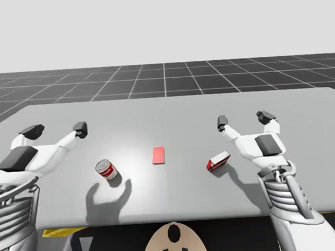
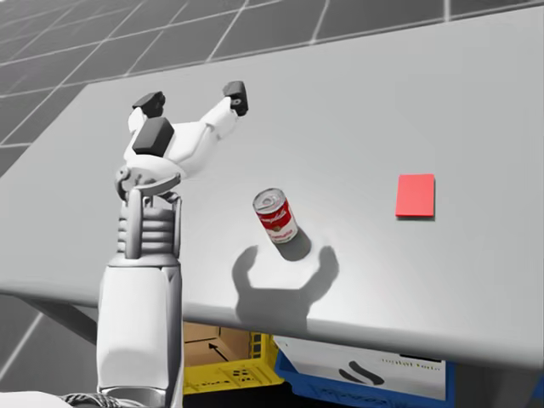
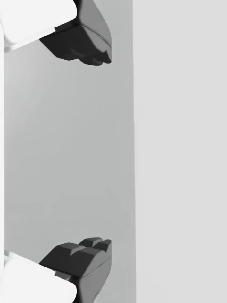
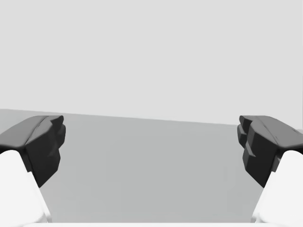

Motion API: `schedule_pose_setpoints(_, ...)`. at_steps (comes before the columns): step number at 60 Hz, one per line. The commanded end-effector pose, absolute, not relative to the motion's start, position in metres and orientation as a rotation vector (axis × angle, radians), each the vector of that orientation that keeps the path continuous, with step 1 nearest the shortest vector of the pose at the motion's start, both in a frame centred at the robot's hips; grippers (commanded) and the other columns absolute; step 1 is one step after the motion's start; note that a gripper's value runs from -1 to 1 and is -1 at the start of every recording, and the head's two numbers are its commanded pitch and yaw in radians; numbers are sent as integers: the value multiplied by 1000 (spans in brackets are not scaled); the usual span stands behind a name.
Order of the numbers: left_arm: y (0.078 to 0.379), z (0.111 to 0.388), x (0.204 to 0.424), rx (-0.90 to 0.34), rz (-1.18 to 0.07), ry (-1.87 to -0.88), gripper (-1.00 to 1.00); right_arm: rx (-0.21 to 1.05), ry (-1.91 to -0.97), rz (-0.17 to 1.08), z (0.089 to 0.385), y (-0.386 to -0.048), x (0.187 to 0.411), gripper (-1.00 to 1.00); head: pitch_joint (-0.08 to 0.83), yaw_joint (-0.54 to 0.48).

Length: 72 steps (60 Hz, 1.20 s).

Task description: Look at the card. If it is red, pick the object on the left. If it is green, pick the object on the right.

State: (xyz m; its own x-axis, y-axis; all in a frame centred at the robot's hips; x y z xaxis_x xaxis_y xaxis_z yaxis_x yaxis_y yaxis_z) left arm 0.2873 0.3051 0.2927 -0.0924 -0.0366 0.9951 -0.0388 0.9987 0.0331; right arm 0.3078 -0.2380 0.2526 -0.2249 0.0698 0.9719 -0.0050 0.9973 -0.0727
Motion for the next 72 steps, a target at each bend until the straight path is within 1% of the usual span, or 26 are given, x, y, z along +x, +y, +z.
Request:
schedule_pose_setpoints(1, 294, 303, 254, -13, -41, -1583, -1000, -47, -1791, 69, 251, -236, 308, -1000, 690, 421)
schedule_pose_setpoints(3, 292, 301, 245, -28, -74, -1592, -1000, -51, -1793, 71, 251, -237, 308, -1000, 688, 421)
schedule_pose_setpoints(4, 291, 300, 238, -36, -90, -1582, -1000, -50, -1794, 71, 251, -237, 308, -1000, 687, 422)
schedule_pose_setpoints(8, 290, 296, 226, -83, -119, -1550, -1000, -49, -1797, 71, 252, -237, 307, -1000, 683, 421)
schedule_pose_setpoints(9, 290, 291, 218, -107, -136, -1535, -1000, -50, -1799, 72, 252, -236, 307, -1000, 681, 421)
schedule_pose_setpoints(15, 292, 277, 201, -122, -163, -1490, -1000, -50, -1802, 70, 253, -237, 308, -1000, 678, 421)
schedule_pose_setpoints(18, 296, 265, 193, -117, -170, -1475, -1000, -49, -1803, 70, 253, -237, 308, -1000, 677, 420)
schedule_pose_setpoints(20, 297, 257, 189, -117, -173, -1453, -1000, -49, -1804, 70, 253, -238, 308, -1000, 676, 420)
schedule_pose_setpoints(23, 300, 249, 186, -107, -172, -1453, -1000, -48, -1804, 69, 254, -238, 308, -1000, 675, 421)
schedule_pose_setpoints(24, 301, 239, 183, -110, -162, -1442, -1000, -48, -1803, 70, 253, -237, 308, -1000, 675, 422)
schedule_pose_setpoints(29, 303, 221, 179, -113, -159, -1422, -1000, -48, -1802, 70, 253, -237, 308, -1000, 675, 425)
schedule_pose_setpoints(31, 304, 208, 177, -118, -157, -1391, -1000, -48, -1800, 70, 253, -237, 308, -1000, 676, 426)
schedule_pose_setpoints(35, 303, 192, 176, -128, -145, -1367, -1000, -48, -1800, 70, 252, -237, 308, -1000, 676, 426)
schedule_pose_setpoints(40, 303, 174, 180, -139, -160, -1329, -1000, -48, -1800, 71, 253, -237, 307, -1000, 674, 424)
schedule_pose_setpoints(42, 303, 167, 185, -134, -160, -1321, -1000, -48, -1801, 72, 253, -237, 307, -1000, 673, 424)
schedule_pose_setpoints(48, 302, 159, 196, -146, -153, -1306, -1000, -49, -1803, 68, 253, -237, 307, -1000, 670, 423)
schedule_pose_setpoints(49, 301, 157, 201, -154, -149, -1301, -1000, -49, -1803, 67, 254, -238, 307, -1000, 669, 423)
schedule_pose_setpoints(53, 299, 155, 206, -161, -141, -1298, -1000, -49, -1804, 66, 254, -238, 307, -1000, 669, 421)
schedule_pose_setpoints(72, 279, 151, 251, -206, -109, -1266, -1000, -51, -1811, 58, 257, -241, 306, -1000, 672, 407)
